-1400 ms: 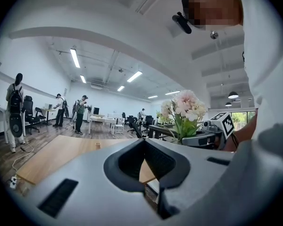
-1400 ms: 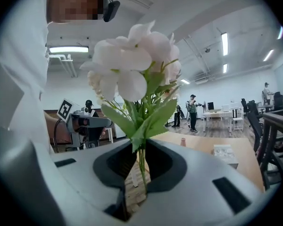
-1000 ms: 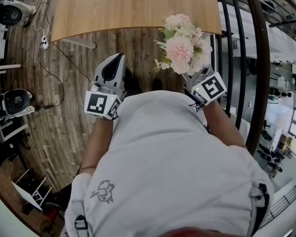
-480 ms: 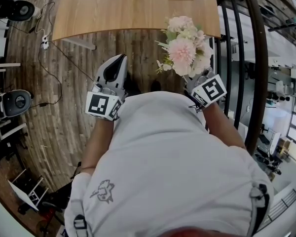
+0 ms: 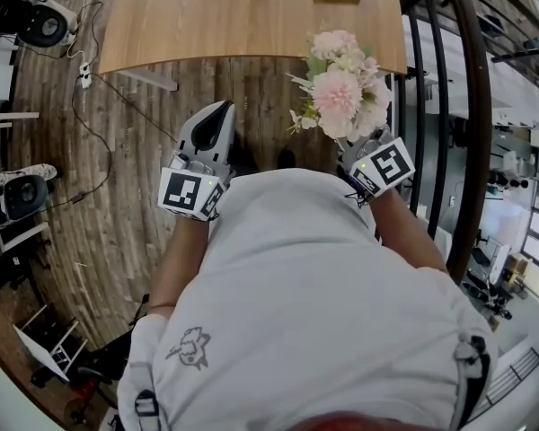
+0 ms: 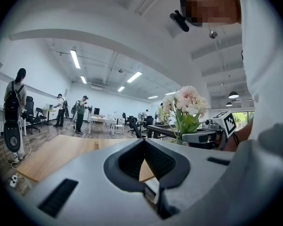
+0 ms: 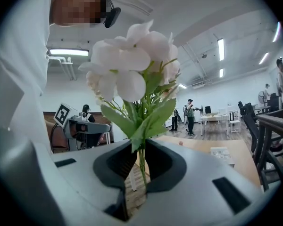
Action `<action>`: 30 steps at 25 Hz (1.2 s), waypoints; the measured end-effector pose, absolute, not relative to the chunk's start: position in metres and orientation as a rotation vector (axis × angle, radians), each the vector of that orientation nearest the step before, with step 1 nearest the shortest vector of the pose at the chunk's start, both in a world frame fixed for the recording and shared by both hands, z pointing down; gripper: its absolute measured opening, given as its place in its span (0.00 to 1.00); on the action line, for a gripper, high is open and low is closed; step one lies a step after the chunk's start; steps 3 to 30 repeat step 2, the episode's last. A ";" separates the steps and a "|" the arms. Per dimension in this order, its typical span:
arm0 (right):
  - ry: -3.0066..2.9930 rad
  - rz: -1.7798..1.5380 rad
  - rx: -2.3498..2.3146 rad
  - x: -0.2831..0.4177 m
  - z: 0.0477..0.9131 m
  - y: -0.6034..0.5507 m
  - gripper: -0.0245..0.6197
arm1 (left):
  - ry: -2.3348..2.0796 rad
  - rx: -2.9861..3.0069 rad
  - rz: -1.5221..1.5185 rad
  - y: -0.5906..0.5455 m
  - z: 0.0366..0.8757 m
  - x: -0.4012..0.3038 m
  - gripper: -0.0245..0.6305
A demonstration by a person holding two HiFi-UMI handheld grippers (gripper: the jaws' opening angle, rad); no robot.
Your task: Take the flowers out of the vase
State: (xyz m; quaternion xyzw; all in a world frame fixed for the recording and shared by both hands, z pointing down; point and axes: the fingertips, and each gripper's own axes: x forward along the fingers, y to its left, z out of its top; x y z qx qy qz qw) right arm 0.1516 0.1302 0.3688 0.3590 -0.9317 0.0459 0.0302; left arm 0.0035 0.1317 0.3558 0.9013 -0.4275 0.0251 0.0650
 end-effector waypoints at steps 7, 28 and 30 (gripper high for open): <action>-2.873 0.147 1.110 0.151 0.368 0.128 0.13 | -1.291 2.716 0.076 0.130 0.356 0.002 0.04; -2.873 0.147 1.110 0.151 0.368 0.128 0.13 | -1.291 2.716 0.076 0.130 0.356 0.002 0.04; -2.873 0.147 1.110 0.151 0.368 0.128 0.13 | -1.291 2.716 0.076 0.130 0.356 0.002 0.04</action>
